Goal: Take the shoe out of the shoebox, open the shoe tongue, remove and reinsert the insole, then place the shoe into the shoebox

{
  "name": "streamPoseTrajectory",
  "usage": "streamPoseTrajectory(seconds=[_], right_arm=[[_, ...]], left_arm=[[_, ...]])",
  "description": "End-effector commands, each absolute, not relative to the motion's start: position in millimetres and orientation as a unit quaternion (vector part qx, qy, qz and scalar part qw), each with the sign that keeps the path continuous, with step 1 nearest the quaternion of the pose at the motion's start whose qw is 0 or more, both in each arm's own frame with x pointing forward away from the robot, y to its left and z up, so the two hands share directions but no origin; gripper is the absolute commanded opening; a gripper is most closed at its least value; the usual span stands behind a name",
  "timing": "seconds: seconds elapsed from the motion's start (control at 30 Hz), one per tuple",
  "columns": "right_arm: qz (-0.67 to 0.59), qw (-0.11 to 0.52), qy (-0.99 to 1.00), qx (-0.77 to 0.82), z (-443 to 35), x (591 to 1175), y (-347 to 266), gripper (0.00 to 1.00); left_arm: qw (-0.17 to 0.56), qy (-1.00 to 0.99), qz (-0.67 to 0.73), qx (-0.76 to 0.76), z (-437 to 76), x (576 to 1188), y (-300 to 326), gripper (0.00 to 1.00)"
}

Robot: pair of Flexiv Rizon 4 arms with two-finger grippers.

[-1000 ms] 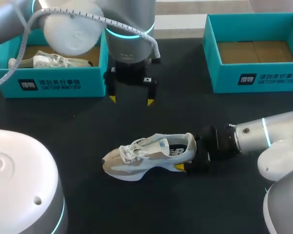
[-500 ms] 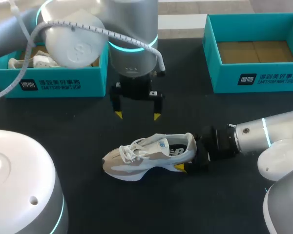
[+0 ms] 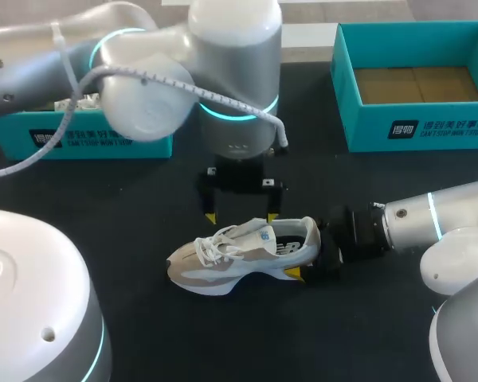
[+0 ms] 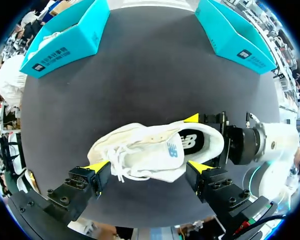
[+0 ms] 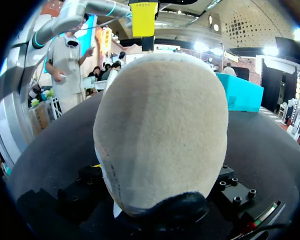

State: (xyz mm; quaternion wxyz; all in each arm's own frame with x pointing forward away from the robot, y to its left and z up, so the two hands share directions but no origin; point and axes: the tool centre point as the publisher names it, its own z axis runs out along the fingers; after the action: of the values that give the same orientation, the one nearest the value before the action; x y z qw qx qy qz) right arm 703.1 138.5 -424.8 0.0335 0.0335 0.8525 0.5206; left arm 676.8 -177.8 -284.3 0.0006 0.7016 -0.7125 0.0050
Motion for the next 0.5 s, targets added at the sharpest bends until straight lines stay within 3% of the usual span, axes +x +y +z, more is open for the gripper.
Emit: streamPoseTrajectory(seconds=[0.03,0.5], right_arm=[[0.519,0.035,0.853,0.034,-429,705,142,0.0],[0.519,0.035,0.853,0.034,-429,705,142,0.0]], left_arm=[[-0.004,-0.708,-0.011,0.706,-301,681,-194,1.0],[-0.016,-0.693,-0.028,0.72,-326,686,-203,1.0]])
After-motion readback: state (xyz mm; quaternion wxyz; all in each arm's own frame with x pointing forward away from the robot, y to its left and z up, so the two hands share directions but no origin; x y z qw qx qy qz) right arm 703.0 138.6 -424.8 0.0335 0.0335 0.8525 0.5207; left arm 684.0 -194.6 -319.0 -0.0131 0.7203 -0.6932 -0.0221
